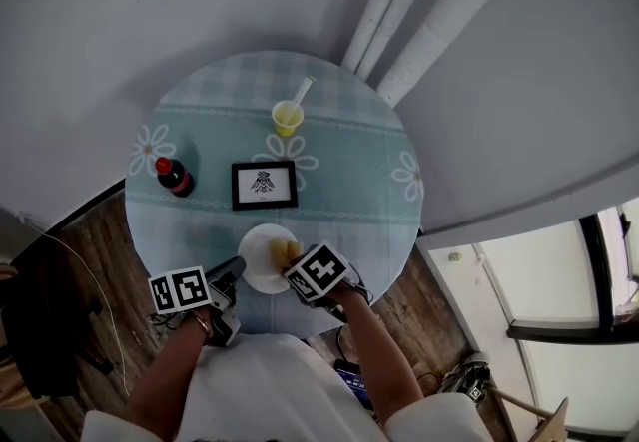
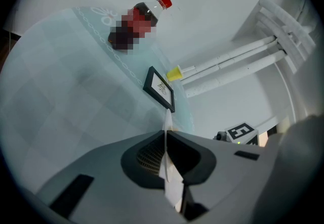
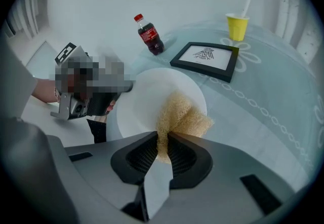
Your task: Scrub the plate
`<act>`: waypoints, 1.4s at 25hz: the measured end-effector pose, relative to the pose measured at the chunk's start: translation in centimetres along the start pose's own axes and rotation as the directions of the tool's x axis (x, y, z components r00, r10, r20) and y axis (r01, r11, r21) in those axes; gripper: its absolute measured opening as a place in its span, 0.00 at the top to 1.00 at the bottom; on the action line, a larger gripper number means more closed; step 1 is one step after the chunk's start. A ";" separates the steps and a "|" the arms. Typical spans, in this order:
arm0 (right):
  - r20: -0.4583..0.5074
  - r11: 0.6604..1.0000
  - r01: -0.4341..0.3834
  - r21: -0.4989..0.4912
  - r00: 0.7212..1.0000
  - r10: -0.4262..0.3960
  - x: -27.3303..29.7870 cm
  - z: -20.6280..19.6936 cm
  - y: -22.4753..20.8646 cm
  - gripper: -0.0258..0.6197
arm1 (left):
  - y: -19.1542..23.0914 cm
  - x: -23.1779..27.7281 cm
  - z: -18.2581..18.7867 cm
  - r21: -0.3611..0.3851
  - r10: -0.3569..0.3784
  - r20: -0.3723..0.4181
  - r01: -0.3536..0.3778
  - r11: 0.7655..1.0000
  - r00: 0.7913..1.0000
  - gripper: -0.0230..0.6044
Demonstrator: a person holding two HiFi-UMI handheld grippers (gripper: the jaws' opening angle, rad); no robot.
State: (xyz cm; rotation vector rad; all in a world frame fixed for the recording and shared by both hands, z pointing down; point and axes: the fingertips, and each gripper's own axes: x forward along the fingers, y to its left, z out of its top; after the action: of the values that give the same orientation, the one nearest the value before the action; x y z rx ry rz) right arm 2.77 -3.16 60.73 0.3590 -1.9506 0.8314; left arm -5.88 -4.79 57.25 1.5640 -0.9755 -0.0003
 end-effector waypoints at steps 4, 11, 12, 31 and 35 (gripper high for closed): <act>0.008 1.000 -0.011 0.010 1.000 0.011 0.4 0.8 0.4 0.86 | 0.2 0.0 0.0 -0.006 0.001 -0.002 -0.001 1.000 1.000 0.93; 0.013 0.998 0.005 -0.059 1.000 -0.004 0.3 2.1 1.1 0.86 | -0.1 0.2 0.4 0.006 -0.006 -0.004 0.006 1.000 1.000 0.93; 0.012 0.996 0.013 -0.085 1.000 -0.012 0.3 2.2 1.3 0.86 | -0.2 0.2 0.4 0.011 -0.007 -0.006 0.007 1.000 1.000 0.93; -0.007 0.965 -0.041 -0.259 0.999 0.041 0.6 2.3 5.1 0.86 | 0.1 0.2 0.5 -0.002 -0.018 -0.011 0.018 1.000 1.000 0.93; -0.024 0.965 -0.052 -0.255 0.999 0.048 0.7 1.8 5.3 0.86 | 0.2 0.3 0.5 -0.003 -0.014 -0.013 0.014 1.000 1.000 0.93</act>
State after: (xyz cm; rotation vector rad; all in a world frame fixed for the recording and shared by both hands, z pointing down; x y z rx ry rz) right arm -1.70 -0.50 58.58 0.1483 -2.0275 0.6013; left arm -6.06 -5.31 57.40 1.5657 -0.9542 -0.0012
